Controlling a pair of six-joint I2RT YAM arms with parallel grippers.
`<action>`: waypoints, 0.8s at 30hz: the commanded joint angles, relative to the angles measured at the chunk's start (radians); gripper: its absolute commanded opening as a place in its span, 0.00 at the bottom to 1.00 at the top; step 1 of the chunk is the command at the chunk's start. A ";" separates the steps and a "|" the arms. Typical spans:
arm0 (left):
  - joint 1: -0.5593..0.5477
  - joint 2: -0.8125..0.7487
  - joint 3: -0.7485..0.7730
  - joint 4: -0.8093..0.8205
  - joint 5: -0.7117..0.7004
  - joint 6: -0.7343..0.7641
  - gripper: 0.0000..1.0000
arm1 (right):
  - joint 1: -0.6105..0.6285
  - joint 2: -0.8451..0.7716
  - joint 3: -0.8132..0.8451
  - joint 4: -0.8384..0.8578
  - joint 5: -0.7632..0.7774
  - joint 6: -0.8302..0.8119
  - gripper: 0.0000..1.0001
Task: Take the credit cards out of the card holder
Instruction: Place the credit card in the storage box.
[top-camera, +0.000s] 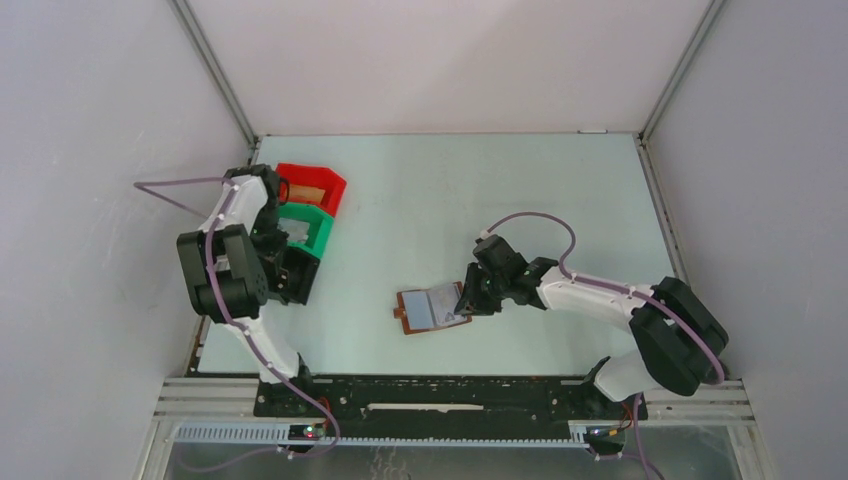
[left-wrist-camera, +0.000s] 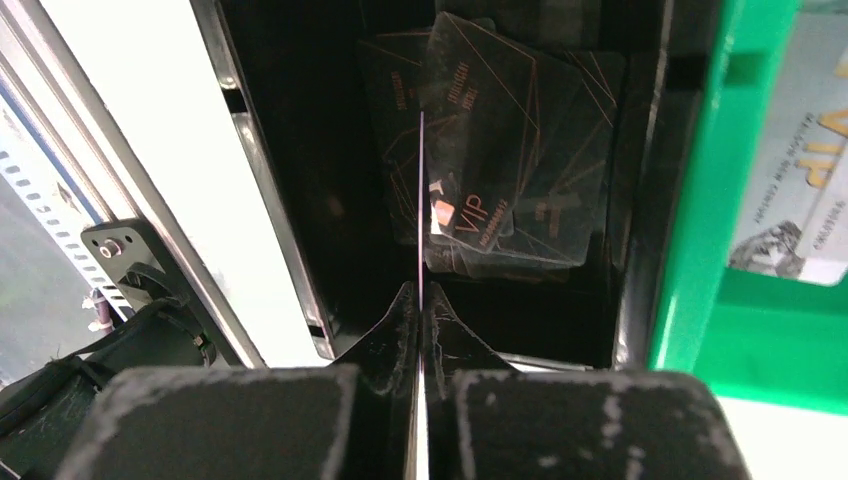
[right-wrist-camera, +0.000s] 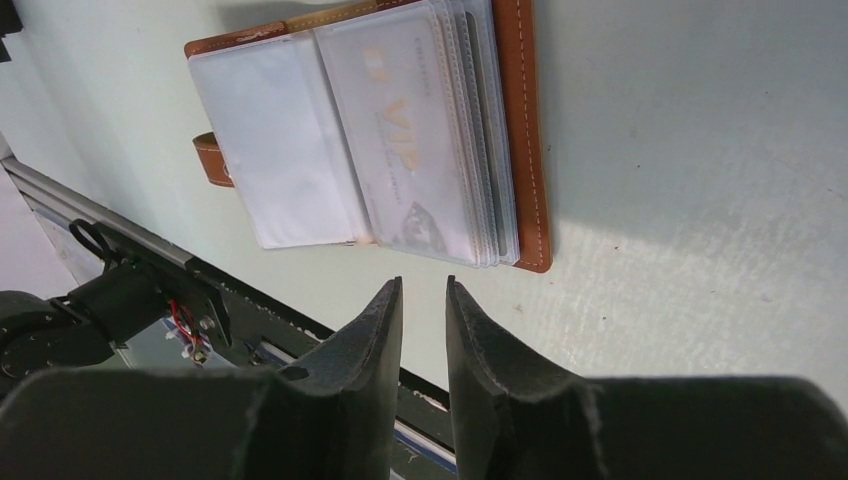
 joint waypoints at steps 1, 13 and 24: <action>0.029 -0.003 -0.035 0.043 -0.004 0.009 0.04 | 0.008 0.010 0.036 0.004 0.007 -0.011 0.31; 0.030 -0.035 -0.066 0.134 0.046 0.058 0.15 | 0.008 0.043 0.039 0.030 -0.015 -0.014 0.31; 0.029 -0.292 -0.107 0.320 0.148 0.254 0.23 | 0.008 0.027 0.039 0.038 0.007 -0.006 0.31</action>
